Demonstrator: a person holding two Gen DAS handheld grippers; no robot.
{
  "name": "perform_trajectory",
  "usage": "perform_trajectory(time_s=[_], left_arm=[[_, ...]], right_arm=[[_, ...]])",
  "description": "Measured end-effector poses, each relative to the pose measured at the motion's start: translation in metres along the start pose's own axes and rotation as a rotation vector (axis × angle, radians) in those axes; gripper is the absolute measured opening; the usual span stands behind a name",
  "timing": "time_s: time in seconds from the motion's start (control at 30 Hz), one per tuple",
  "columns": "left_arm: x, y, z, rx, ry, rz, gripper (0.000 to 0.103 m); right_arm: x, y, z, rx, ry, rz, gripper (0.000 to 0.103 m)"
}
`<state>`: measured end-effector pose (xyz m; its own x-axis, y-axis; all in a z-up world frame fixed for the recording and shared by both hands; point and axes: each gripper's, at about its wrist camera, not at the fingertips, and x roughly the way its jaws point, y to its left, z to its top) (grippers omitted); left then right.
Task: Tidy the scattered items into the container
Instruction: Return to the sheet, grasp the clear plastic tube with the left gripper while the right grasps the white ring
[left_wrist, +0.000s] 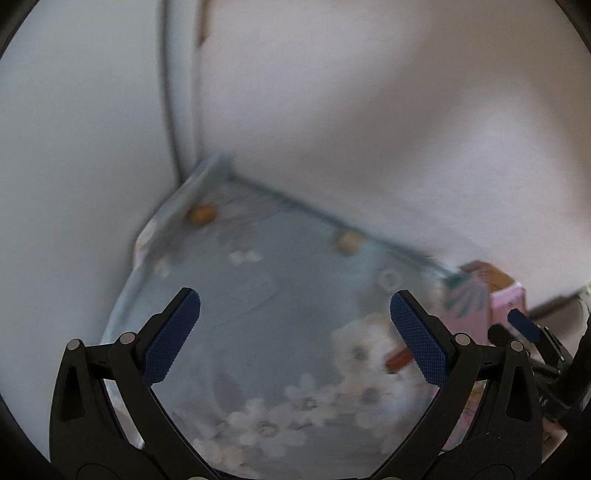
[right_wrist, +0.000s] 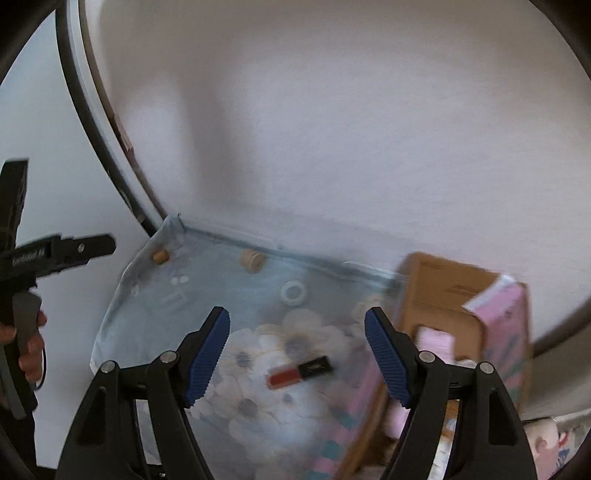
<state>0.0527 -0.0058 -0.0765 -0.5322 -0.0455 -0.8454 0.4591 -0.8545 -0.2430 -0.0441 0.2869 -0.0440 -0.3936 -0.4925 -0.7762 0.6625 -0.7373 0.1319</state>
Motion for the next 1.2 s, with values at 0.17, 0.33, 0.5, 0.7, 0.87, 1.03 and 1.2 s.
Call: perform_trajectory(time_s=[0.17,0.33,0.5,0.7,0.87,1.03,1.2], left_arm=[[0.047,0.026,-0.026,-0.133,0.070,0.020,0.103],[0.096,0.034,-0.043,-0.234,0.067,0.063,0.102],[0.132,0.044,-0.048,-0.300,0.074,0.108,0.095],[0.137,0.040,-0.045,-0.324,0.011,0.137,0.093],[0.145,0.042,-0.042,-0.289,-0.006,0.180,0.082],[0.147,0.041,-0.039,-0.237,-0.047,0.243,0.058],[0.147,0.046,-0.037,-0.209,-0.067,0.238,0.050]], right_arm=[[0.052,0.009,0.004,0.001,0.059,0.008,0.072],[0.114,0.010,0.001,0.000,0.115,-0.019,0.072],[0.160,0.006,-0.002,0.016,0.158,-0.048,0.072],[0.187,0.001,-0.003,0.021,0.196,-0.067,0.072],[0.201,-0.002,0.001,0.009,0.217,-0.089,0.072],[0.208,0.004,0.002,-0.052,0.207,-0.134,0.071],[0.203,0.012,0.004,-0.109,0.162,-0.123,0.044]])
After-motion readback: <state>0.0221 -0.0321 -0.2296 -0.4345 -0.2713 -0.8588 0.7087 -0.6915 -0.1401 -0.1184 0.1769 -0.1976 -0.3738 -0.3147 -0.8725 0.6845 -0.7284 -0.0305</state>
